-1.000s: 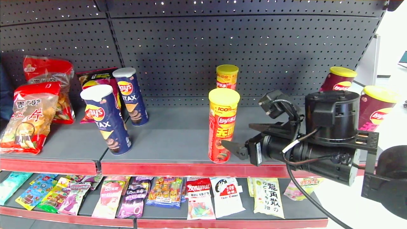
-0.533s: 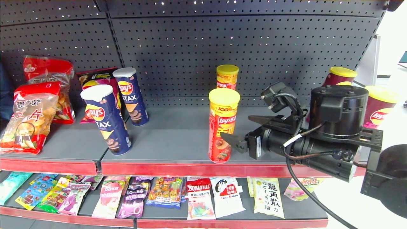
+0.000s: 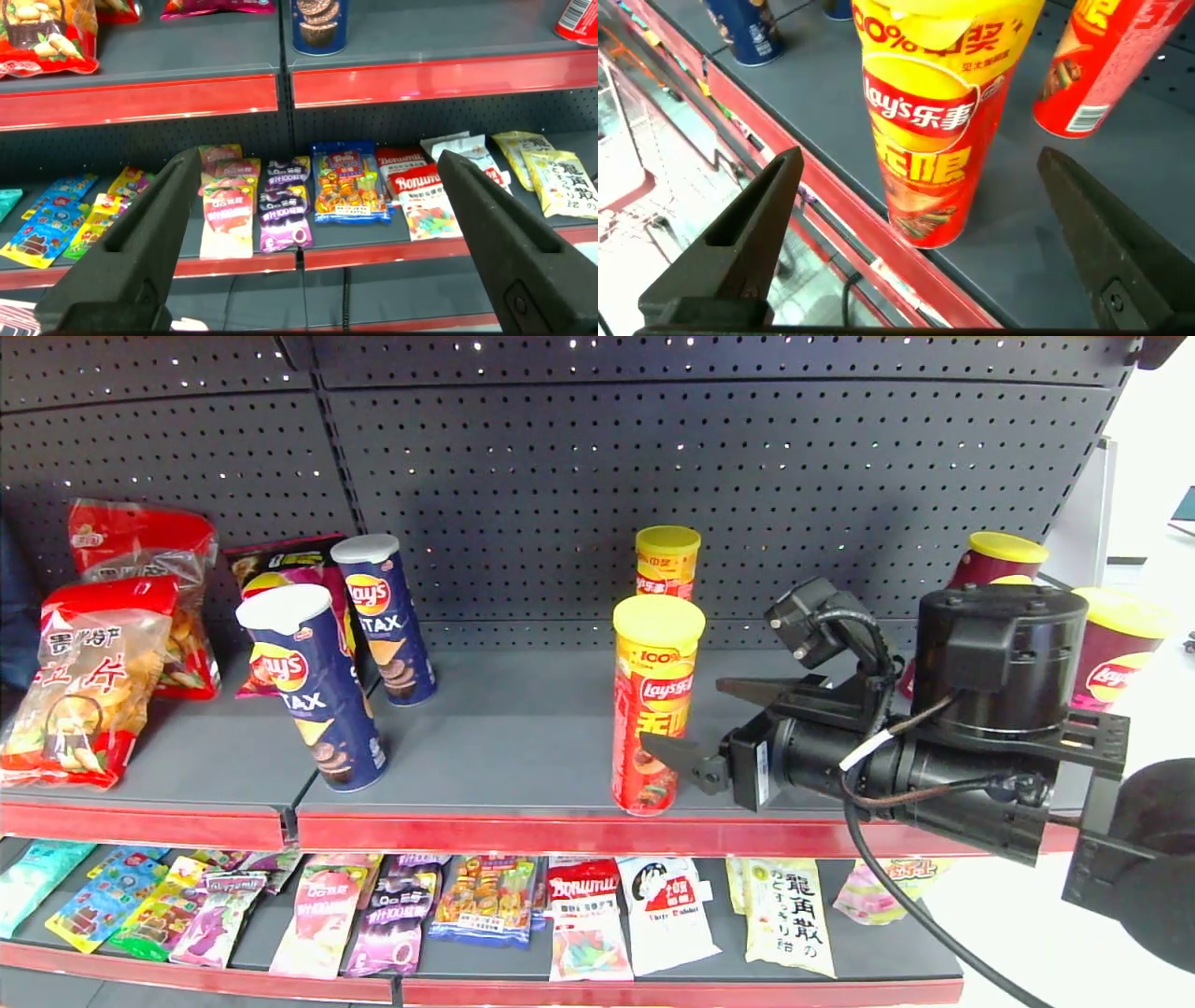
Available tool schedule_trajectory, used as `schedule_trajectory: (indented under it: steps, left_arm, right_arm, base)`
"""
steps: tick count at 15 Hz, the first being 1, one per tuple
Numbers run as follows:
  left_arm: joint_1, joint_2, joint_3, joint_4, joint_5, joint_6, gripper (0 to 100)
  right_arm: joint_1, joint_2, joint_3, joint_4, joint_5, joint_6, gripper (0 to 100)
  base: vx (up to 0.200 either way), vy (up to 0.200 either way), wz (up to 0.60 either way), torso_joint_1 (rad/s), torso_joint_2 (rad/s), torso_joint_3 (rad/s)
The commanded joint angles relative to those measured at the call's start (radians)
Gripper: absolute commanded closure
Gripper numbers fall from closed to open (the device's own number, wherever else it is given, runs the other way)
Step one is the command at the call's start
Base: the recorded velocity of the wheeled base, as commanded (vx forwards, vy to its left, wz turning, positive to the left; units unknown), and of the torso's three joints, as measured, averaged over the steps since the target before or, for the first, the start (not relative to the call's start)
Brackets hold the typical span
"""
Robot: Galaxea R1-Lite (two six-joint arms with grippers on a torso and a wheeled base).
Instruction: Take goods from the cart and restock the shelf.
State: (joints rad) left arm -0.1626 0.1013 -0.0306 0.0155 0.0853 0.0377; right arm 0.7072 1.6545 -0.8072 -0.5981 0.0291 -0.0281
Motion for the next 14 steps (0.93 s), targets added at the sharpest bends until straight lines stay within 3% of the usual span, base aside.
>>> schedule_trajectory:
  steps: [1, 4, 14]
  left_arm:
    - [0.000, 0.002, 0.000, 0.000, 0.001, 0.001, 0]
    - [0.000, 0.002, 0.000, 0.000, 0.002, 0.001, 0]
    - [0.000, 0.002, 0.000, 0.000, 0.002, 0.001, 0]
  right_arm:
    - [-0.008, 0.036, -0.010, -0.006, 0.008, -0.004, 0]
    - [-0.035, 0.094, -0.026, -0.083, 0.003, -0.010, 0]
    - [-0.031, 0.159, -0.138, -0.086, -0.014, -0.012, 0]
  base:
    - [0.000, 0.000, 0.00, 0.000, 0.00, 0.000]
    - [0.000, 0.000, 0.00, 0.000, 0.00, 0.000]
    - [0.000, 0.000, 0.00, 0.000, 0.00, 0.000]
